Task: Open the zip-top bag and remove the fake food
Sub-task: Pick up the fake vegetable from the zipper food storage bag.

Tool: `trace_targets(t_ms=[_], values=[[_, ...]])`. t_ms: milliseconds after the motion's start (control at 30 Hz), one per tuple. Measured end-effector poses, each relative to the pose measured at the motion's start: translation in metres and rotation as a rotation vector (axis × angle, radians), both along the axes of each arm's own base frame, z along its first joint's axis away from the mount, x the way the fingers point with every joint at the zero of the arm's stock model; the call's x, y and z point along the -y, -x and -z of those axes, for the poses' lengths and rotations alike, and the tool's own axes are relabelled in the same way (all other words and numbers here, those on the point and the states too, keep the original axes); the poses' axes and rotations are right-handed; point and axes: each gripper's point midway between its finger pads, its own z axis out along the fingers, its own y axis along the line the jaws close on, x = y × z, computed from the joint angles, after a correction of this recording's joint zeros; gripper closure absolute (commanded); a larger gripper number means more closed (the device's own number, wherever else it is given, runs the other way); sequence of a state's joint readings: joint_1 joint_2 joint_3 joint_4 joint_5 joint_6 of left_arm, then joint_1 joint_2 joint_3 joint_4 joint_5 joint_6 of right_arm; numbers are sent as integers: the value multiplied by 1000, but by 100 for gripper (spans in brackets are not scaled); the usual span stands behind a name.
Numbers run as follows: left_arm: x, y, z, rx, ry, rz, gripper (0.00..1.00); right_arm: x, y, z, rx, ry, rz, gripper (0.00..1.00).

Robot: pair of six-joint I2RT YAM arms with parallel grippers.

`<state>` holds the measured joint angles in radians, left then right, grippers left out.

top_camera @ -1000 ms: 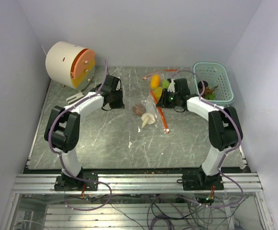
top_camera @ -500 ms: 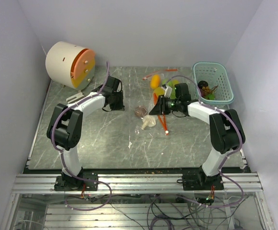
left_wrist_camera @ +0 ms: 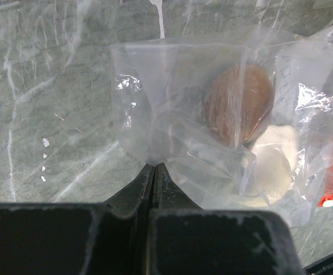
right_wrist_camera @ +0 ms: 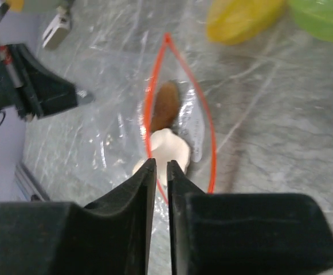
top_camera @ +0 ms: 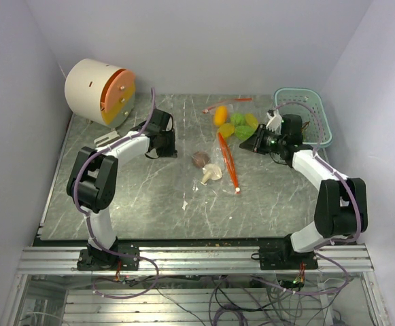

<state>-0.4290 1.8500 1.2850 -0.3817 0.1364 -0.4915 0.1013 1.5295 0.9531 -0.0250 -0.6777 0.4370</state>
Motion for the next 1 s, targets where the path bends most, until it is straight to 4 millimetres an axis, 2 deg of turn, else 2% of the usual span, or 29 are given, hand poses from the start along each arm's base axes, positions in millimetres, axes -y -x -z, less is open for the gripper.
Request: trace_targets(t_ms=[67,133,300,400,500,567,633,700,867,1000], values=[[0,1,1,-3,3,-4,93,12,-6,8,-25,16,59,99],[1,1,1,-5,7,-6,93,15,-9,19,-54,27,84,100],[2,-1,0,-1,18,-10,93,6,-8,51,-137,52,84,100],[3,-1,0,-1,20,-13,93,-12,-3,72,-170,96,40,98],[2,1,2,-6,18,-13,93,-39,5,83,-178,136,-38,89],[1,2,4,-11,16,-14,93,-57,13,86,-174,146,-91,76],[0,4,6,-17,14,-14,93,-66,19,87,-169,153,-120,61],[0,5,8,-21,13,-15,93,-71,22,88,-164,162,-144,51],[-1,7,10,-27,10,-16,93,-83,25,93,-143,220,-198,38],[-1,7,10,-27,10,-16,93,-94,37,99,-135,283,-252,33]])
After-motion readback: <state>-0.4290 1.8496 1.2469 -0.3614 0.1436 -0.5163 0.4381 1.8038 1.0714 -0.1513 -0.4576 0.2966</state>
